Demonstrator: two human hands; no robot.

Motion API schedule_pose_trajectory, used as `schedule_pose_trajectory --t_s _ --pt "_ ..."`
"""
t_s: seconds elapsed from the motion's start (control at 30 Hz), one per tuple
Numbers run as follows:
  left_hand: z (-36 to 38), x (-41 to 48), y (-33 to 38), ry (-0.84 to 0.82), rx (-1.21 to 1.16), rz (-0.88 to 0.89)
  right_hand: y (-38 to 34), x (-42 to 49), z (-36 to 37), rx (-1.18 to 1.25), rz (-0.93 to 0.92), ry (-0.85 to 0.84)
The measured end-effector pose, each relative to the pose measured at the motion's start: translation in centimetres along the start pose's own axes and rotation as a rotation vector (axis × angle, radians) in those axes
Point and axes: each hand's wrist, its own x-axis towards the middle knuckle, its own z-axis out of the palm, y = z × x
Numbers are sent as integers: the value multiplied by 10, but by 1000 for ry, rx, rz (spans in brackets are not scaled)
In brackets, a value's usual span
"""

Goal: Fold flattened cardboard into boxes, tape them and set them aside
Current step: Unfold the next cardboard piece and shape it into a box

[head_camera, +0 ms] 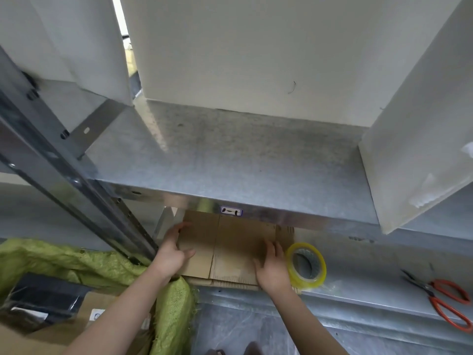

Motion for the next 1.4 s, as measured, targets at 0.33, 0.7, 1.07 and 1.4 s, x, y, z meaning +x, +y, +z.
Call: schedule_pose_trajectory --t_s 0.33,0.7,1.07,1.4 --pt "-4 -7 6 77 -5 6 -16 -2 -37 211 -42 104" --pt "37 -23 47 -68 30 153 27 -42 -104 280 -1 262" --pt "181 -73 105 -126 85 244 162 -70 -177 304 105 272" --pt "335 -132 139 -85 18 162 298 -93 -250 267 54 234"
